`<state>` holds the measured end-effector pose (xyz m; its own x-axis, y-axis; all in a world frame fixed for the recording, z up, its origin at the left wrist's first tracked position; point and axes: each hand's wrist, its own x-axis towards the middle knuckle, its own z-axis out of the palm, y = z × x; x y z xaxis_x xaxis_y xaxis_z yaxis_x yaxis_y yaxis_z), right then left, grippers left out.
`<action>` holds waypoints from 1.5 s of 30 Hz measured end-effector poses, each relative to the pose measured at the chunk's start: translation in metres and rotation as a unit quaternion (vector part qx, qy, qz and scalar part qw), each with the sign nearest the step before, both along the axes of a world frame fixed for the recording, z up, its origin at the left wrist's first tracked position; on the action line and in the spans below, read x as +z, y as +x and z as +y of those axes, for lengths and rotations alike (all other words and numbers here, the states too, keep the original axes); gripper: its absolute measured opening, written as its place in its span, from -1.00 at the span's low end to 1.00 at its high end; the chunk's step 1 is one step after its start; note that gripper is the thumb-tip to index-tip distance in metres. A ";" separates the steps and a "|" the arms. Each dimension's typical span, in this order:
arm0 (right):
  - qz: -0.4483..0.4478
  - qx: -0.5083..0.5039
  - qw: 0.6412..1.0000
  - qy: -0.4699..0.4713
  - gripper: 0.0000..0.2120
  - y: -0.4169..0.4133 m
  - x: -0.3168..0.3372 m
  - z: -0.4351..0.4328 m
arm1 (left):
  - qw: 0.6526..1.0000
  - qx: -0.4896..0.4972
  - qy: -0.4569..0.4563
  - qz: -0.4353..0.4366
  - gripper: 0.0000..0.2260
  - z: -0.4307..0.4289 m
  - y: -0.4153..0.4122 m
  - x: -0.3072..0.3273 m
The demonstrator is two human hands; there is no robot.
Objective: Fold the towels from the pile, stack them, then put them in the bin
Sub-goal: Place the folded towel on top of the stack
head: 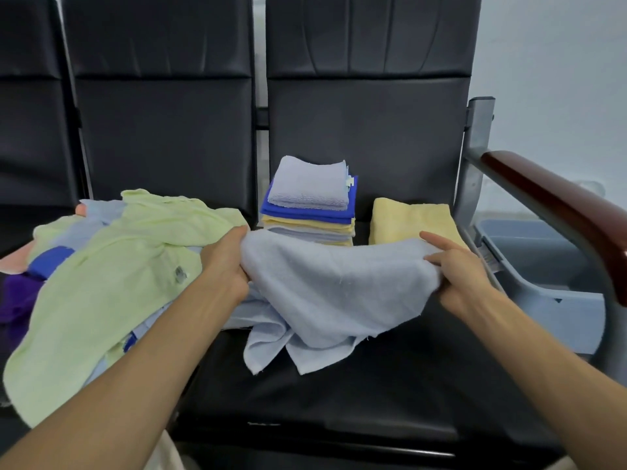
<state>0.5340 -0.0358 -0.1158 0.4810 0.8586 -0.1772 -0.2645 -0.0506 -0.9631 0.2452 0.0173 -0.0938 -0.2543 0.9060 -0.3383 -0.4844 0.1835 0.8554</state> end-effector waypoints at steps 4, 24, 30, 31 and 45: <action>-0.042 -0.052 0.998 0.022 -0.88 -0.001 -0.004 0.000 | 0.998 0.020 0.000 0.055 -0.74 -0.001 -0.001 0.000; -0.295 -0.122 0.937 0.139 -0.88 -0.027 0.138 -0.020 | 0.828 -0.032 0.258 0.497 -0.80 -0.017 -0.041 0.130; -0.342 -0.147 0.914 0.160 -0.75 -0.015 0.198 -0.038 | 0.784 -0.008 0.283 0.553 -0.74 -0.030 -0.058 0.200; -0.346 -0.151 0.911 0.167 -0.75 -0.014 0.207 -0.043 | 0.783 -0.009 0.287 0.552 -0.74 -0.035 -0.058 0.210; -0.404 -0.139 0.888 0.168 -0.82 0.002 0.256 -0.083 | 0.752 -0.067 0.268 0.599 -0.80 -0.071 -0.052 0.255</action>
